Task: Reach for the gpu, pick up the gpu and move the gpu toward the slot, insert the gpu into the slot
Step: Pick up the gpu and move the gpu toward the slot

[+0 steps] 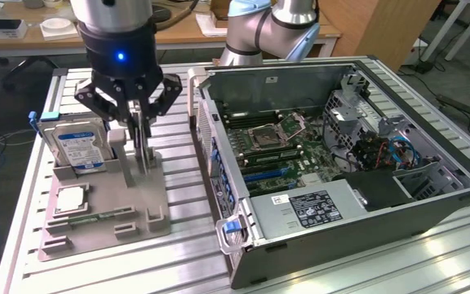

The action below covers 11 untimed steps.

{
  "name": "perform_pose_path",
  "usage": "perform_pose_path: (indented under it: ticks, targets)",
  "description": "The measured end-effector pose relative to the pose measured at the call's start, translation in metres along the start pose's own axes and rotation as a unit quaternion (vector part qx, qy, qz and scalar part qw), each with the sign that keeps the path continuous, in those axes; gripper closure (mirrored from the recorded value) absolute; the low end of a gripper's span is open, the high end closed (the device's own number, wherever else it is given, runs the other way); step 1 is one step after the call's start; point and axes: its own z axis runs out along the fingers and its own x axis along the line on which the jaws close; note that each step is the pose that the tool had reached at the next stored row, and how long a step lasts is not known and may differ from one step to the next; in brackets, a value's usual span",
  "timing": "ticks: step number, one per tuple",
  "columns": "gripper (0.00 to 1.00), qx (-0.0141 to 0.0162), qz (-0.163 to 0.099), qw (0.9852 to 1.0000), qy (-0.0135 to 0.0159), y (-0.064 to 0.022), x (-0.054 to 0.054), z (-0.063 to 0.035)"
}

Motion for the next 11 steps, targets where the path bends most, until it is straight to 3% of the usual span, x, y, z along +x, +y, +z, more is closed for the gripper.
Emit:
perform_pose_path:
  ticks: [11]
  targets:
    - [0.73, 0.0000, 0.000, 1.0000, 0.0000, 0.0021, 0.000, -0.0442]
